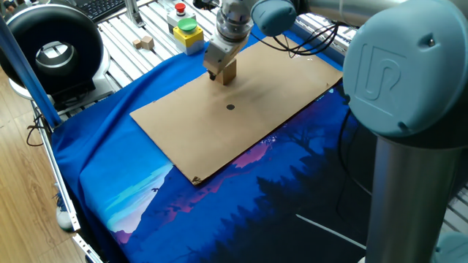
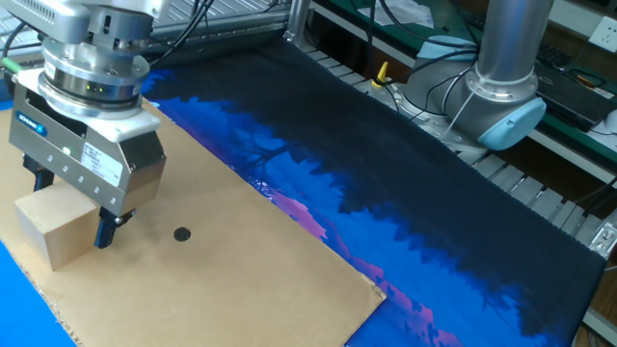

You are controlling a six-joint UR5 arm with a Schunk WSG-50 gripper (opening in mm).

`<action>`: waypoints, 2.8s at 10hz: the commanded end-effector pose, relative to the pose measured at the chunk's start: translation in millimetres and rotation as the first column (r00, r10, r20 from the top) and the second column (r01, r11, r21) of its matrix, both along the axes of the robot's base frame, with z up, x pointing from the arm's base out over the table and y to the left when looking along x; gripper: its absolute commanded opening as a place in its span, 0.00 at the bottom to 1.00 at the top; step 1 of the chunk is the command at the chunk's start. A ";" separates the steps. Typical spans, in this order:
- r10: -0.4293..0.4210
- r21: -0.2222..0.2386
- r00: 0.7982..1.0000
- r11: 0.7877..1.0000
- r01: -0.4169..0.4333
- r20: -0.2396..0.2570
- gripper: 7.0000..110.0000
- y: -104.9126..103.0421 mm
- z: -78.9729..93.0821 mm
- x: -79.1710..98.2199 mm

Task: Grab the block and place it at the designated location

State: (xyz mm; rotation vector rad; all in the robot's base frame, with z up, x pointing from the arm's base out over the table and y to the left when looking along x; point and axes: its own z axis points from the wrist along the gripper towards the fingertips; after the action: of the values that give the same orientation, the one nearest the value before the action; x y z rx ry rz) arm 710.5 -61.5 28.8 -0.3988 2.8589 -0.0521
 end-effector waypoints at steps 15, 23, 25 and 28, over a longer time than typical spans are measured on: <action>0.016 0.054 0.990 0.999 -0.008 -0.141 0.00 33.6 5.5 -23.8; 0.018 0.056 0.993 0.998 -0.011 -0.115 0.97 38.7 12.5 -12.8; 0.019 0.050 0.993 0.999 -0.013 -0.119 0.97 38.1 19.0 -10.0; 0.048 0.060 0.990 0.997 -0.040 -0.131 0.79 36.8 31.4 -6.6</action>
State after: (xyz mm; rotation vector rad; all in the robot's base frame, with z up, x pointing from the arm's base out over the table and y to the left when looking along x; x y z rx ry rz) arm 699.2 -25.3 50.3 -0.4544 2.9779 0.0382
